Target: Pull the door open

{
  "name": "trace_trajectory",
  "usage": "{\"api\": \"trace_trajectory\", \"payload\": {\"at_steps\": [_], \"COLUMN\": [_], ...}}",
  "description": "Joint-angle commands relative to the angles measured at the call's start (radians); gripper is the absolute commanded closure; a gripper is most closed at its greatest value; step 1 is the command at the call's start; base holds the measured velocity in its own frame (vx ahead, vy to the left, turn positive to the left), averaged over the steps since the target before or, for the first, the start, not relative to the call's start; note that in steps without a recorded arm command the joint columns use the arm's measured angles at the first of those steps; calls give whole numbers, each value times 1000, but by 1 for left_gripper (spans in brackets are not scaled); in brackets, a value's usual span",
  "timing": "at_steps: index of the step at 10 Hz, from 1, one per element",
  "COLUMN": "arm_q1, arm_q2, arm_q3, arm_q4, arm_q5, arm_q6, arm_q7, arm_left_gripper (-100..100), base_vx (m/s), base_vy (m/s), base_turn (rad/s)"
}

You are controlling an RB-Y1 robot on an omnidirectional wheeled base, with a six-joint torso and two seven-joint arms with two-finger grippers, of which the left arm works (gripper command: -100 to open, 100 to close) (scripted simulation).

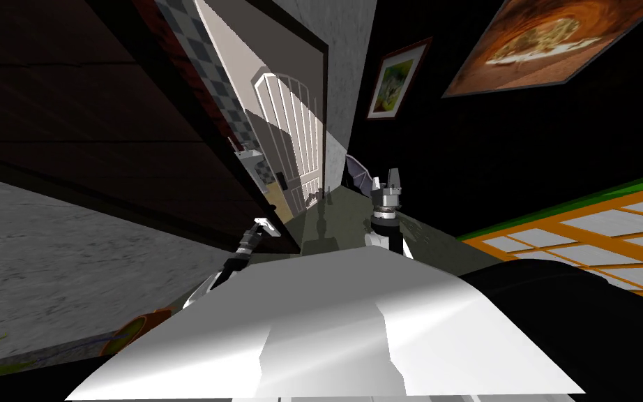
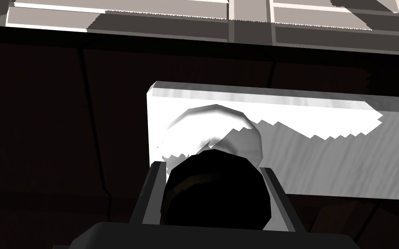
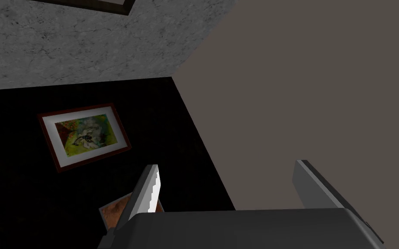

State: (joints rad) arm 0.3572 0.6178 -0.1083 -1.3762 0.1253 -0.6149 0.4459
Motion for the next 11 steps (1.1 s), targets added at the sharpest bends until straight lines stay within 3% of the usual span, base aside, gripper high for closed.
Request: {"api": "trace_trajectory", "payload": {"at_steps": [1, 7, 9, 10, 11], "arm_q1": [9, 49, 58, 54, 57], "arm_q2": [11, 68, 81, 77, 85], "arm_q3": [-7, -28, -33, -30, -35], "arm_q4": [2, 18, 22, 22, 31], "arm_q5": [-2, -6, -7, -6, -8], "arm_q6": [-25, -118, -140, -131, -146], "arm_q7": [10, 50, 60, 55, 61], "arm_left_gripper": [100, 100, 100, 100, 100], "base_vx": [-220, -196, -217, -94, -116], "base_vy": [108, 110, 82, 39, 65], "base_turn": [-160, -156, -104, -17, -120]}}
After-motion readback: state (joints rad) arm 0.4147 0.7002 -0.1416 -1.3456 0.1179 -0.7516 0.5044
